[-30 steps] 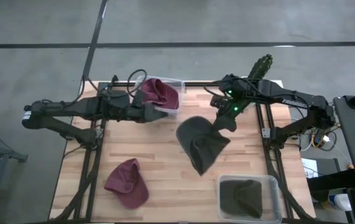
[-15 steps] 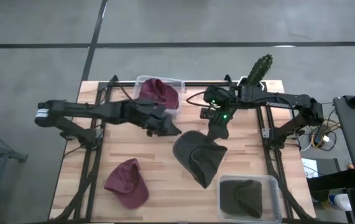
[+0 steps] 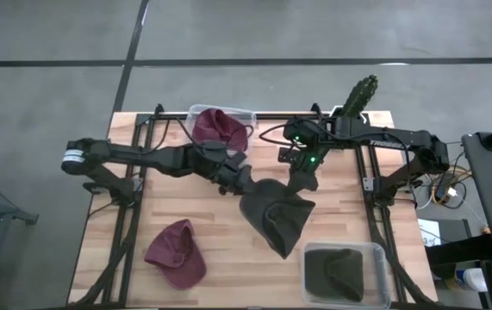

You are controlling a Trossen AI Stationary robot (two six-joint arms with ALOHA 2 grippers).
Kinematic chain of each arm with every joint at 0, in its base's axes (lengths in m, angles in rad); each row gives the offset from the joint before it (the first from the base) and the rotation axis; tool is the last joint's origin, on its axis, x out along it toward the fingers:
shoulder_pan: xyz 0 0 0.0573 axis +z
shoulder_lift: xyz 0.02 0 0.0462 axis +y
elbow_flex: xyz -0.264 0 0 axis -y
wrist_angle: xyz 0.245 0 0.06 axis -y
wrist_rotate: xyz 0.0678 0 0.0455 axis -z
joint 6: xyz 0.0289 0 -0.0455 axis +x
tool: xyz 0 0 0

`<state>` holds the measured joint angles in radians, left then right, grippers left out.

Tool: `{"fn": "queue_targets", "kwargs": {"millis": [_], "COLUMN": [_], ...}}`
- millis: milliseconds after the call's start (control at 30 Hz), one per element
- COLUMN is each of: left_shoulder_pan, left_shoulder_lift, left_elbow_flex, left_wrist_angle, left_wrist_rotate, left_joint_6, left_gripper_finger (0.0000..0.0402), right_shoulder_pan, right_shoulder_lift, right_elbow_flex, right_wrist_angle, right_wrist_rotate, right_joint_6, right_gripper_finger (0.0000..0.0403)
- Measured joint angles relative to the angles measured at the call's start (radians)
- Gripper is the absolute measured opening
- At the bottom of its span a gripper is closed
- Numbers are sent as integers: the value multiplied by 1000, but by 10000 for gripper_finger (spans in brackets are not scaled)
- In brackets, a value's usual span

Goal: Pick and place caps into container
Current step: Put the black cap into the bottom transparent container

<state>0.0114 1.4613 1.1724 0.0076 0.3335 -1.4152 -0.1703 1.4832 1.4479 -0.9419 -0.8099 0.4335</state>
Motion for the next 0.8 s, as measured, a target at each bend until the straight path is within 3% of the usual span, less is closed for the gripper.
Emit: {"fn": "queue_targets", "kwargs": {"millis": [167, 367, 667, 800], "left_shoulder_pan": [-11, -14, -47, -76], "left_shoulder_lift": [21, 16, -29, -29], "left_elbow_flex": [1, 2, 2, 1], "left_wrist_angle": [9, 68, 98, 94], "left_wrist_rotate": [9, 18, -34, -95], "left_joint_6": [-13, -26, -88, -123], "left_gripper_finger": [18, 7, 5, 5], "right_shoulder_pan": [1, 15, 16, 16], "right_shoulder_lift": [-1, -15, -186, -291], "right_elbow_flex": [0, 3, 5, 5], "right_wrist_angle": [-6, -4, -132, -125], "right_wrist_rotate": [0, -74, -119, -73], "right_joint_6": [3, 13, -39, -42], "right_gripper_finger": [13, 27, 119, 147]}}
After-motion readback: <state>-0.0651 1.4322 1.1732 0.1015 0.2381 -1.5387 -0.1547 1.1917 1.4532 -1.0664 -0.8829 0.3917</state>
